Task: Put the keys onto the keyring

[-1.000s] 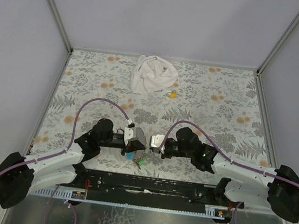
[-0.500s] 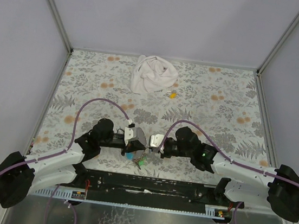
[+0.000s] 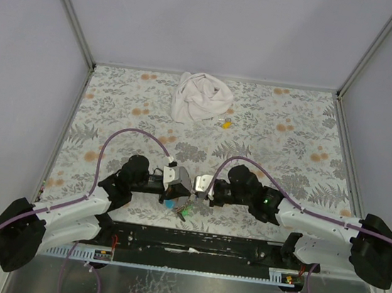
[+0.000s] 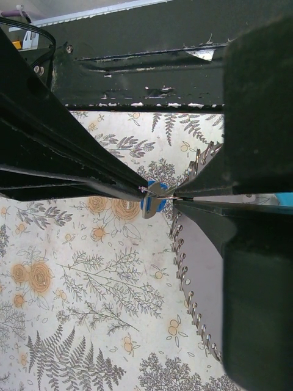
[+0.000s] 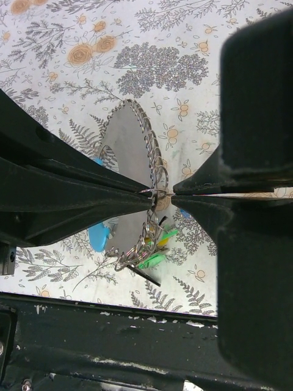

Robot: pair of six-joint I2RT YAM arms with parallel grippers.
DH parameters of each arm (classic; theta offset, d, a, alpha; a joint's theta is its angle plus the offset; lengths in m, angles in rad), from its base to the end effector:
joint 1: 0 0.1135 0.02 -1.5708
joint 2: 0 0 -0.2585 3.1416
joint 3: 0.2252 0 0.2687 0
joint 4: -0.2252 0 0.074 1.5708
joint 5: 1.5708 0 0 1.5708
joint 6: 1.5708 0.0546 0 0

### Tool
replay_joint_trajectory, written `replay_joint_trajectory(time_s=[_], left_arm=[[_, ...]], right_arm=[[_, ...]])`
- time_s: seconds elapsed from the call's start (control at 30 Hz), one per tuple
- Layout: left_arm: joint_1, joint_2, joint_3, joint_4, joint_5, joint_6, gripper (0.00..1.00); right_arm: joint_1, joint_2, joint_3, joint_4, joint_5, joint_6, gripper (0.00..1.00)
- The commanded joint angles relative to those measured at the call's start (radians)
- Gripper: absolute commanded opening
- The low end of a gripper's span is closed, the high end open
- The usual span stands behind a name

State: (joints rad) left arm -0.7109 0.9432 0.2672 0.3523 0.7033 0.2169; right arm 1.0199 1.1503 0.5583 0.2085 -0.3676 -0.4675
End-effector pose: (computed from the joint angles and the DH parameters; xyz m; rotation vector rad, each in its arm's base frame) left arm 0.1434 -0.1701 0.1689 1.2803 1.4541 -0.9959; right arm 0.1305 0.2499 0.2064 -1.5244 1.2900 0.7190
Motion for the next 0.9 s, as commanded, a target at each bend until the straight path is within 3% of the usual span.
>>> replay_joint_trajectory(time_s=[0.0,0.87], left_arm=[[0.004,-0.004,0.032,0.07,0.009,-0.006,0.0],[0.003,-0.006,0.036,0.057,0.025,0.006,0.0]], right_arm=[[0.012,0.008,0.058,0.013,0.012,0.013,0.0],[0.014,0.048,0.122,-0.05,0.047,0.074,0.0]])
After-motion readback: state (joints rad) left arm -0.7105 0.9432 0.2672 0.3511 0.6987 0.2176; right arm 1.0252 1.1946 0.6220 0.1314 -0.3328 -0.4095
